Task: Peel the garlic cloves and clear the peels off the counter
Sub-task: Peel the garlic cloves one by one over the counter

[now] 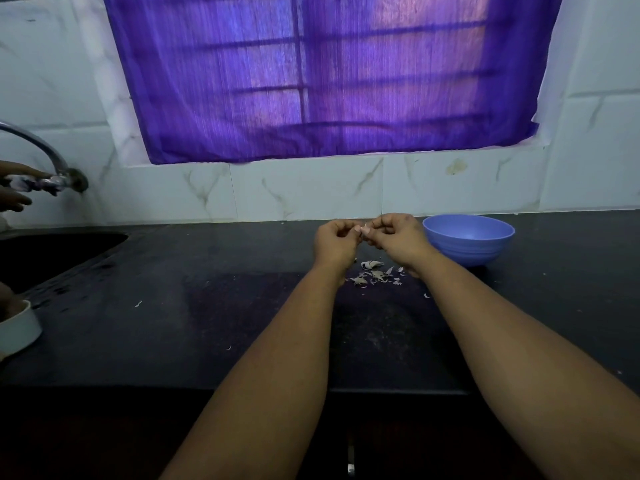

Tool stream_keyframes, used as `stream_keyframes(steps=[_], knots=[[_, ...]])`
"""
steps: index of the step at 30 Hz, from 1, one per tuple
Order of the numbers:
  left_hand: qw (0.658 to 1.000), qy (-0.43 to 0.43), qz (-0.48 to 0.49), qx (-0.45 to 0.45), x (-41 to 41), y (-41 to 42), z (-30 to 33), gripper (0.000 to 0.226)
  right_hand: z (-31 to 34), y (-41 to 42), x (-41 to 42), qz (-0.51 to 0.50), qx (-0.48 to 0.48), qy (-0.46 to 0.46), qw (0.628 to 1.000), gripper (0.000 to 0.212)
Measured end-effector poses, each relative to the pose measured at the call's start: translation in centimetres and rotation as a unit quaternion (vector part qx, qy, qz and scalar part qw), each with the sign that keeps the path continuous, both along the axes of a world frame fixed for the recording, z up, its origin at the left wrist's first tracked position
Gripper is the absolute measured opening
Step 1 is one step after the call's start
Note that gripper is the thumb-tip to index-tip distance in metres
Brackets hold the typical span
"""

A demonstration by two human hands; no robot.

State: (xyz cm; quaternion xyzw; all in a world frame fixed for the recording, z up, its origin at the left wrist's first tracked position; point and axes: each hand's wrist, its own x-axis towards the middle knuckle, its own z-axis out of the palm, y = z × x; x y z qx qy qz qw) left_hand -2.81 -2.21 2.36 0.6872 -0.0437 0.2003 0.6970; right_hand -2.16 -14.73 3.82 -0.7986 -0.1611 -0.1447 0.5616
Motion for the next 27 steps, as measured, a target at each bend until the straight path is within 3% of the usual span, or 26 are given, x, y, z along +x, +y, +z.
stream_keyframes(steps=[6, 16, 27], knots=[[0.992, -0.057, 0.048, 0.104, -0.3, -0.1, 0.1, 0.009, 0.4, -0.5, 0.1, -0.059, -0.102, -0.045, 0.992, 0.017], [0.991, -0.055, 0.035, 0.12, -0.1, 0.1, 0.0, 0.009, 0.7, -0.4, -0.5, -0.085, -0.169, -0.111, 0.976, 0.013], [0.999, -0.005, -0.034, -0.006, 0.0, 0.0, 0.1, 0.012, 0.4, -0.6, 0.5, -0.069, -0.141, -0.066, 0.985, 0.014]])
